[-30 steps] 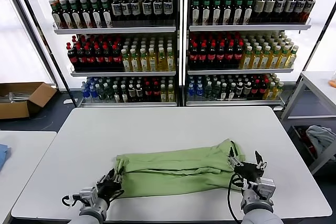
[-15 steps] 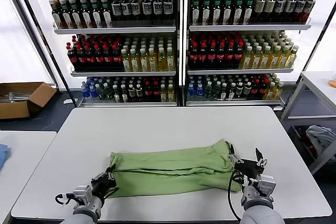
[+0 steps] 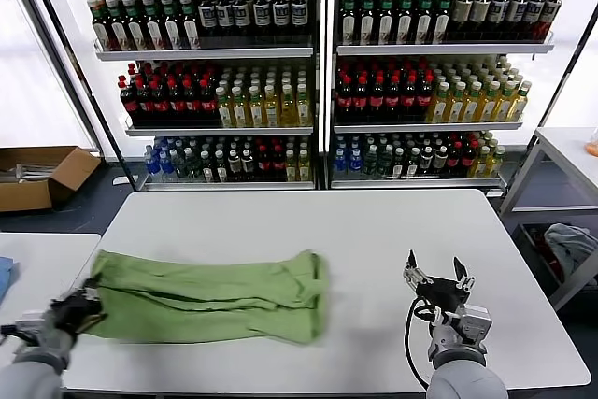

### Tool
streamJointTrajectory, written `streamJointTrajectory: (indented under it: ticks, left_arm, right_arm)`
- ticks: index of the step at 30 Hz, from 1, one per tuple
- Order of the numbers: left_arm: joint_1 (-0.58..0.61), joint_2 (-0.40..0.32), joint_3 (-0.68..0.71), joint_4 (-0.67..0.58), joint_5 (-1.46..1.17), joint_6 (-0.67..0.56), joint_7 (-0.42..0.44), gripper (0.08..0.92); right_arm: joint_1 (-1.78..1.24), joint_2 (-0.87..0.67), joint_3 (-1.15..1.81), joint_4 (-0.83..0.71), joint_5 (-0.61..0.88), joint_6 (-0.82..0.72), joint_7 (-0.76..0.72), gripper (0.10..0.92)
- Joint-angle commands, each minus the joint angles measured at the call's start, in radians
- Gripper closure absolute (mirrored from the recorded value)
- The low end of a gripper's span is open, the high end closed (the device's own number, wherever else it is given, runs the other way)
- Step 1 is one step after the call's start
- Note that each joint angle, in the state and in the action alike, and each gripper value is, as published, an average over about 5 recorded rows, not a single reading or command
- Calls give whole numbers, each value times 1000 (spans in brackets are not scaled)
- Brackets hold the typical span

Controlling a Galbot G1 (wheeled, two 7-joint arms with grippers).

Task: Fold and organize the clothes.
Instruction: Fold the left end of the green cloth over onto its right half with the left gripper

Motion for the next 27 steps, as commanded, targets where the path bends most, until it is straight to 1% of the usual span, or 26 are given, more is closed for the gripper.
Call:
streamJointTrajectory:
  ticks: [1, 4, 10, 15, 20, 27]
  left_arm:
    - [23, 153, -166, 2, -59, 15, -1, 909]
    - [28, 76, -62, -74, -12, 23, -4, 909]
    - [16, -55, 160, -191, 38, 47, -26, 909]
    - [-4, -155, 319, -246, 58, 73, -49, 909]
    - [-7, -205, 412, -275, 80, 85, -58, 909]
    - [-28, -237, 494, -293, 110, 95, -60, 909]
  right_arm:
    - [-2, 8, -10, 8, 1, -1, 2, 203]
    - [-18, 7, -8, 21, -3, -1, 3, 203]
    - [-57, 6, 11, 52, -6, -1, 5, 203]
    - [-88, 10, 22, 71, -12, 0, 7, 203]
    - [-118, 11, 38, 88, -17, 2, 8, 203]
    - [-159, 12, 60, 112, -23, 7, 9, 203]
